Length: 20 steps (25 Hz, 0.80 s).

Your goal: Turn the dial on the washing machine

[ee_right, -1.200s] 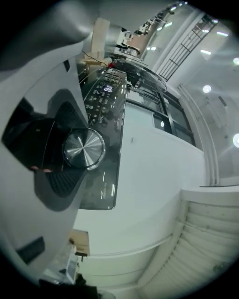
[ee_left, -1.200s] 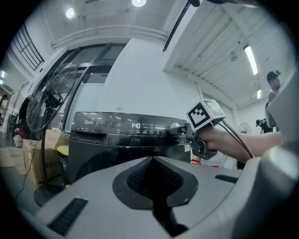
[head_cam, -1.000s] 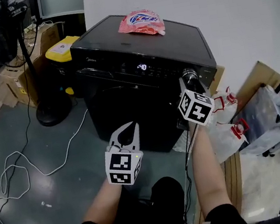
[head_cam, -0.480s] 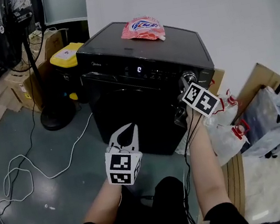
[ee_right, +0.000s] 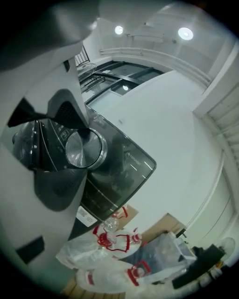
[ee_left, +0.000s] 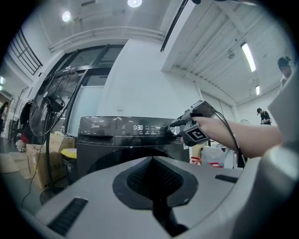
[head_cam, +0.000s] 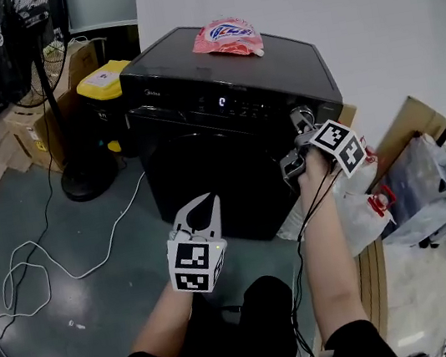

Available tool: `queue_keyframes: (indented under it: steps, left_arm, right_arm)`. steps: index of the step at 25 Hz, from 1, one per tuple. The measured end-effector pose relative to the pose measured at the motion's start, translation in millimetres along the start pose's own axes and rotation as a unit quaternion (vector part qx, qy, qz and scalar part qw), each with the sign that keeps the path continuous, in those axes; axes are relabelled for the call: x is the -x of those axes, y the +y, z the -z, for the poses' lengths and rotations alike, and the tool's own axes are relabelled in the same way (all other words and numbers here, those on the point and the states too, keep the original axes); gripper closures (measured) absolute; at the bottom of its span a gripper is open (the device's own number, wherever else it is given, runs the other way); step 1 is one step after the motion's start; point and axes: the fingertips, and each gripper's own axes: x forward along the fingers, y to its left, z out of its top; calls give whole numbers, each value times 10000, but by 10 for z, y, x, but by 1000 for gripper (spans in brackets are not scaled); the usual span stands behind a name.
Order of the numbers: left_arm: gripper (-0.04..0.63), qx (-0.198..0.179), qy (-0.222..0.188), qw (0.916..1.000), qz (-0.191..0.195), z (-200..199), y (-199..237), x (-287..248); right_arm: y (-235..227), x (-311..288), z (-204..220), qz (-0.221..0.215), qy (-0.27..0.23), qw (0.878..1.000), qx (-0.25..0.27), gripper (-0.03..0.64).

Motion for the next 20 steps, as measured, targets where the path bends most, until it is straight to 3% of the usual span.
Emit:
queue_keyframes:
  steps: [9,14,20]
  left_arm:
    - [589,-45,105,9999,16,63,-19,30]
    - [589,-50,105,9999,21,62,-4,41]
    - [589,-61,117,9999,23,95,1,47]
  right_arm:
    - [-48,23,25,-351,116,9928,-1136,347]
    - [-78,-1,26,-752,109,9701,-2304,347]
    - [-86,-8,30,-880,50,9593,-2684,348]
